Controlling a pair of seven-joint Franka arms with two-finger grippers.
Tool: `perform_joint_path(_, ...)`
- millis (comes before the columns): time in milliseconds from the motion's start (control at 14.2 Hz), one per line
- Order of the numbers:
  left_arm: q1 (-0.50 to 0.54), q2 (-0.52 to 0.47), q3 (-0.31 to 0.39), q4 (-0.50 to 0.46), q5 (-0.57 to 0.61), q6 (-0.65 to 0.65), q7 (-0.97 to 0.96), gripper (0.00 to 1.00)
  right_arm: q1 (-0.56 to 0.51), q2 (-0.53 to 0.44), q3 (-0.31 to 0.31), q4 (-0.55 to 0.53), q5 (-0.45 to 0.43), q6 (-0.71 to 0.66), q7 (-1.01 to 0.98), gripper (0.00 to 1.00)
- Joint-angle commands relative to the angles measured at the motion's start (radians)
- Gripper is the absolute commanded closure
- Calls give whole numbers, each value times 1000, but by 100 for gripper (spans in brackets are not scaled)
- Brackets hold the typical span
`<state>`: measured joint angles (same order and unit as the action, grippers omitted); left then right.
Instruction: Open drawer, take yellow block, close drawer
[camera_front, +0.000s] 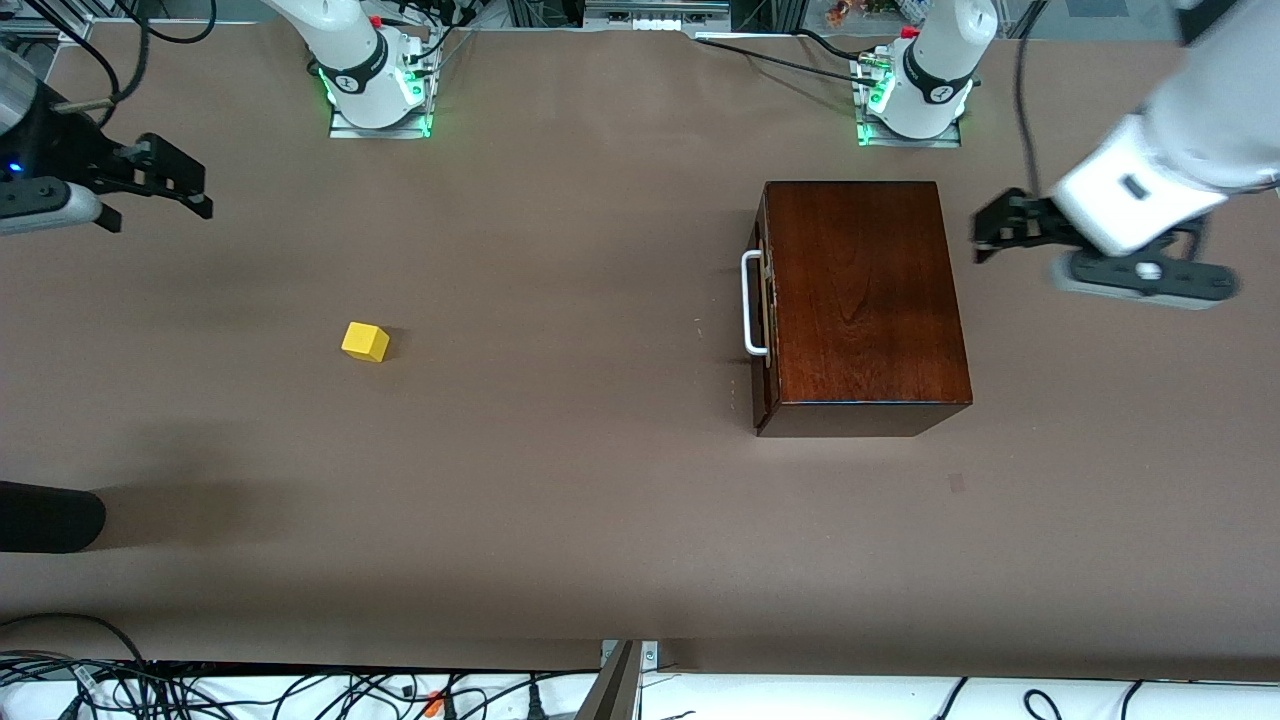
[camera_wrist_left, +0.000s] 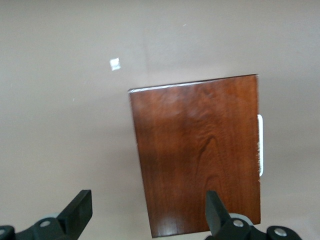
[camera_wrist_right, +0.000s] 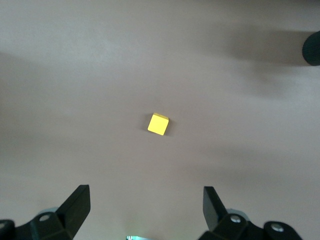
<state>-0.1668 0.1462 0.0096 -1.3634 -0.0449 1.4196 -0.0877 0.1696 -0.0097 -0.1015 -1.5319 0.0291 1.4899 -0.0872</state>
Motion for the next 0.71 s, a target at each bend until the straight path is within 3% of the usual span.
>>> perform_joint_path(0,7,-212,6,-317,-21,154,-9,0,-10,13,0,27,-11,-34,-19,0)
perform_joint_path(212,30,-229,9,-350,-20,171,-4,0,-10,14,0,32,-31,-31,-25,0)
perform_joint_path(635,38,-228,9,-303,-17,165,-7,0,8,25,20,72,-84,-63,-23,0)
